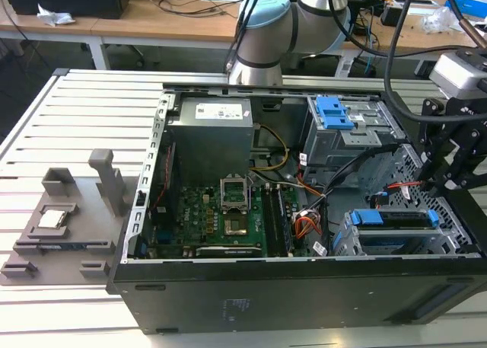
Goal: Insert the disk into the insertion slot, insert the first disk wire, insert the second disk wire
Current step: 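Insert the first disk wire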
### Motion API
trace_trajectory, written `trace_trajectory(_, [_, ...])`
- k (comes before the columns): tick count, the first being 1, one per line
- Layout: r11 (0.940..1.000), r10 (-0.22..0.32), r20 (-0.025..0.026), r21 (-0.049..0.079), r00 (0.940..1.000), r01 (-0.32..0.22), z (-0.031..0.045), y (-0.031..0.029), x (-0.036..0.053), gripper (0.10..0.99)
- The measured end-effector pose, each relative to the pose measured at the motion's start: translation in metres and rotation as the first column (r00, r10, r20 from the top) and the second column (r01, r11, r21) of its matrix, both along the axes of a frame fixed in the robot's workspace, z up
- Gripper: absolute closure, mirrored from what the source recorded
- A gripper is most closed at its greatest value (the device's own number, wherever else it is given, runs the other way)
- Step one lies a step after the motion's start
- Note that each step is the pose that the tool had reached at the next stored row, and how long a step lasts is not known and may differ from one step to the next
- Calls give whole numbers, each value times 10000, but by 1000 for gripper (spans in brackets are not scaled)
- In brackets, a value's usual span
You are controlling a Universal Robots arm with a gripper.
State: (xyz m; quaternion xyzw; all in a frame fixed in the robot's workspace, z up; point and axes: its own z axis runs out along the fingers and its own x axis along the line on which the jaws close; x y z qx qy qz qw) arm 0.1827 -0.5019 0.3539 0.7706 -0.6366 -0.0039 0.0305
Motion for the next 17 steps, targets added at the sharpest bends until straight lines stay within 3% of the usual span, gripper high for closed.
trace_trajectory(4, [10000,34,0,-15,10000,-34,0,0,0,737])
trace_trajectory(5, [10000,48,0,-24,10000,-48,1,0,0,871])
trace_trajectory(7, [10000,60,0,-32,10000,-60,2,0,0,906])
trace_trajectory(13, [9999,113,0,-51,9999,-113,0,0,0,906])
trace_trajectory(17, [10000,79,-1,-45,10000,-79,91,1,0,906])
